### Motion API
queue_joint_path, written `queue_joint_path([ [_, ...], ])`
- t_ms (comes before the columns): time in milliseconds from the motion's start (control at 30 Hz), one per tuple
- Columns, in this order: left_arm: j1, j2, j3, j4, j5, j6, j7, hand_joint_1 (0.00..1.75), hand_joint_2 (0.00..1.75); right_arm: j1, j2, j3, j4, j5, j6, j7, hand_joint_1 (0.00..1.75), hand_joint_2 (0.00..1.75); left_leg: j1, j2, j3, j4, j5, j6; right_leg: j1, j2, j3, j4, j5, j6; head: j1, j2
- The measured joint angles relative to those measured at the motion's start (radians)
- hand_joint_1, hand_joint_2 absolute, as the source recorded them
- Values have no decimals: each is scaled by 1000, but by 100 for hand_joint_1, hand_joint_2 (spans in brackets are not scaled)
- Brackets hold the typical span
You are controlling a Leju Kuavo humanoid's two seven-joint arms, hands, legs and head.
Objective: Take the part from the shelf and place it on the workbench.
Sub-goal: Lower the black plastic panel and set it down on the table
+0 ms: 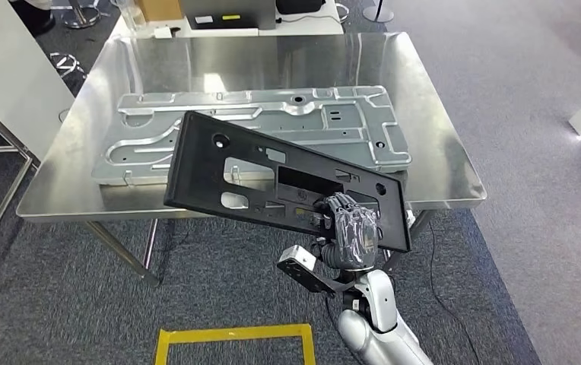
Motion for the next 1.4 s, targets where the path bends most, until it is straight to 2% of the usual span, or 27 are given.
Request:
queue_joint_path([
  [33,2,2,-4,0,-1,-2,-1,0,175,-14,-8,-4,17,30,0,15,175,175,0,0,-16,-8,34,0,0,1,6,3,-7,1,0,0],
  [100,5,6,-8,0,-2,-5,-1,0,175,-39,-23,-8,45,100,2,47,175,175,0,0,2,-117,135,3,0,2,19,11,-24,6,0,0],
  [133,6,7,-10,0,-3,-7,-1,0,175,-51,-30,-8,55,143,6,65,175,175,-2,0,19,-173,170,6,1,3,22,17,-32,11,0,0],
  [167,5,8,-11,0,-5,-9,-1,0,175,-65,-38,-8,63,185,13,84,175,175,-4,0,30,-211,186,10,3,3,21,21,-37,16,0,0],
  [333,1,9,-18,0,-15,-13,4,0,175,-128,-99,32,91,263,69,168,175,175,-4,-4,40,-248,185,36,2,2,9,38,-53,42,0,0],
  [400,1,9,-23,0,-17,-14,6,0,175,-149,-120,48,101,263,84,178,175,175,0,-4,45,-256,185,45,-2,1,-34,123,-94,53,1,0],
  [467,-1,9,-27,0,-20,-15,6,0,175,-162,-133,60,112,263,94,182,175,175,0,-4,48,-257,180,50,-7,1,-110,252,-138,62,1,0],
  [500,-1,9,-29,0,-20,-15,6,0,175,-165,-137,64,118,263,97,184,175,175,0,-5,52,-257,177,50,-10,1,-137,291,-139,65,1,0],
  [533,-1,9,-31,0,-20,-16,6,0,175,-165,-142,68,123,263,98,184,175,175,1,-6,58,-257,173,49,-13,1,-146,292,-119,66,1,0],
  [567,0,9,-31,0,-20,-17,6,0,175,-166,-146,71,128,263,99,184,175,175,2,-8,66,-257,168,47,-16,0,-135,253,-80,67,1,0],
  [600,1,9,-32,0,-20,-17,6,0,175,-168,-149,73,131,263,99,184,175,175,3,-9,75,-257,161,43,-17,-1,-109,183,-34,67,1,0],
  [633,1,9,-33,0,-20,-18,6,0,175,-171,-151,74,134,263,99,184,175,175,3,-10,82,-257,155,38,-17,-2,-81,118,0,65,1,0],
  [667,1,9,-33,0,-20,-19,6,0,175,-174,-153,76,137,263,99,184,175,175,2,-10,86,-257,150,32,-14,-2,-59,65,16,61,1,0],
  [700,0,9,-34,0,-20,-19,6,0,175,-176,-154,77,139,263,100,184,175,175,2,-10,87,-258,147,25,-10,-3,-47,36,19,56,1,0],
  [800,-3,9,-34,0,-20,-20,5,0,175,-180,-156,80,144,263,100,185,175,175,1,-8,93,-266,139,6,-8,0,-36,22,3,37,1,0],
  [867,-4,9,-35,0,-21,-21,5,0,175,-183,-159,82,147,263,102,184,175,175,2,-6,82,-224,117,-1,-11,0,-18,14,-5,21,1,0],
  [900,-4,9,-35,0,-22,-21,5,0,175,-186,-160,82,150,263,104,182,175,175,2,-6,56,-171,97,-3,-11,0,-8,11,-10,14,0,0],
  [967,-5,9,-35,0,-24,-22,5,0,175,-190,-161,83,158,263,110,174,175,175,0,-5,-30,-27,53,-3,-6,-1,8,10,-23,4,0,0],
  [1000,-4,10,-35,0,-26,-22,5,0,175,-190,-161,83,163,263,113,170,175,175,-1,-5,-69,24,48,-1,-2,-1,16,10,-31,2,0,0],
  [1033,-3,11,-35,0,-27,-23,5,0,175,-189,-161,83,170,263,115,166,175,175,-3,-5,-92,41,64,2,1,0,27,10,-39,1,0,0],
  [1067,-1,11,-35,0,-29,-24,6,0,175,-189,-161,83,176,263,116,164,175,175,-5,-6,-95,16,103,8,4,1,40,11,-49,0,0,0],
  [1133,1,13,-35,0,-30,-24,8,0,175,-189,-161,83,187,262,117,162,175,175,-13,-6,-57,-111,201,27,9,3,67,10,-71,2,1,0],
  [1167,2,14,-35,0,-30,-24,8,0,175,-191,-161,83,193,261,117,161,175,175,-18,-5,-33,-171,228,35,12,4,76,10,-81,5,1,0],
  [1200,1,16,-35,0,-30,-24,9,0,175,-193,-161,82,200,259,117,158,175,175,-22,-5,-15,-210,235,41,12,3,81,8,-88,10,1,0],
  [1233,0,17,-35,0,-30,-25,9,0,175,-195,-161,82,206,257,117,154,175,175,-24,-5,-4,-229,225,44,12,3,85,7,-91,15,1,0],
  [1333,0,17,-35,0,-29,-25,11,0,175,-195,-161,75,222,247,116,144,175,175,-20,-6,30,-271,209,51,9,2,86,27,-80,33,1,0],
  [1400,1,17,-35,0,-28,-25,13,0,175,-198,-161,69,231,240,116,139,175,175,-15,-7,60,-290,202,58,5,2,40,106,-87,44,1,0],
])
